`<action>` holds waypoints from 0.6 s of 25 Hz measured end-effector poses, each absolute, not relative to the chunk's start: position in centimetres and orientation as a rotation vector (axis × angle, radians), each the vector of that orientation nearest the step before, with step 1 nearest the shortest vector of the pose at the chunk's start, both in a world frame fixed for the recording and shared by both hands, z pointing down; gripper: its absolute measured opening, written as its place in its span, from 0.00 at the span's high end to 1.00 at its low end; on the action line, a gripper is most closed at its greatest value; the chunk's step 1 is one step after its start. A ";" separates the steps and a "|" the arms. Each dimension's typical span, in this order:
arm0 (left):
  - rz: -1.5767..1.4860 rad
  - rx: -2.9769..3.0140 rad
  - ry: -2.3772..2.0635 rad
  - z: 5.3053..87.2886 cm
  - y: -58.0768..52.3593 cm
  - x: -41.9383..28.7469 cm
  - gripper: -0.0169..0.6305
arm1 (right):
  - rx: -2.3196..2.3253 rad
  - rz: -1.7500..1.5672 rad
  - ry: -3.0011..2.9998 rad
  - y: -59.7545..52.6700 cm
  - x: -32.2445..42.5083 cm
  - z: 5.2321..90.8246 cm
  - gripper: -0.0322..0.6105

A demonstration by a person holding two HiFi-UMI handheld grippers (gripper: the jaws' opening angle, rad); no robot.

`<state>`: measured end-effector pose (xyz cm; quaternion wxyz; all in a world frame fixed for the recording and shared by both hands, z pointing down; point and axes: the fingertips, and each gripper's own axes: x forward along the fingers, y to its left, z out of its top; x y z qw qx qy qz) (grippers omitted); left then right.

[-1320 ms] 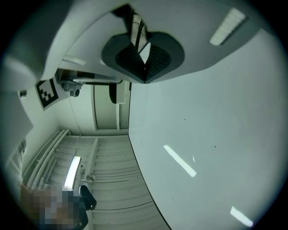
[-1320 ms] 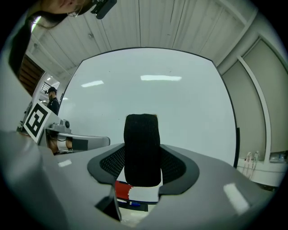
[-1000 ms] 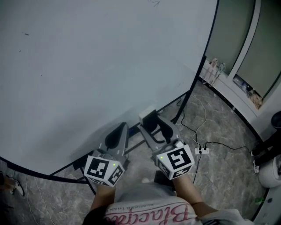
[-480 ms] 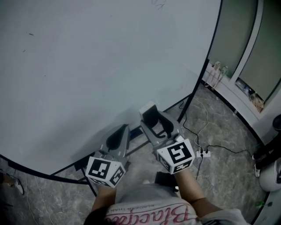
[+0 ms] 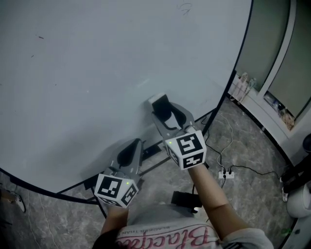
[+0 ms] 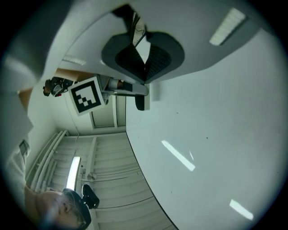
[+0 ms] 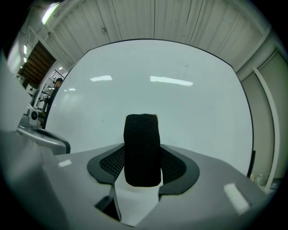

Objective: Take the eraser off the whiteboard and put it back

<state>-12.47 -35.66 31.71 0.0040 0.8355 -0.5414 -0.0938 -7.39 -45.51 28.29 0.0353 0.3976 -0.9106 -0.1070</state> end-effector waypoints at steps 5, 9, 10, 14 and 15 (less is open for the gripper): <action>-0.292 2.607 -1.706 31.9 -36.1 -12.8 0.97 | 1.222 -0.404 -2.754 -46.9 -8.5 27.6 0.59; -0.294 2.614 -1.700 31.8 -36.3 -12.7 0.97 | 1.230 -0.402 -2.737 -47.5 -9.0 27.5 0.59; -0.295 2.613 -1.698 31.9 -36.3 -12.7 0.97 | 1.232 -0.401 -2.736 -47.5 -9.0 27.5 0.59; -0.290 2.614 -1.695 31.9 -36.4 -12.7 0.97 | 1.231 -0.421 -2.740 -47.4 -9.1 27.4 0.58; -0.288 2.615 -1.694 32.0 -36.4 -12.6 0.97 | 1.228 -0.433 -2.744 -47.4 -9.2 27.4 0.58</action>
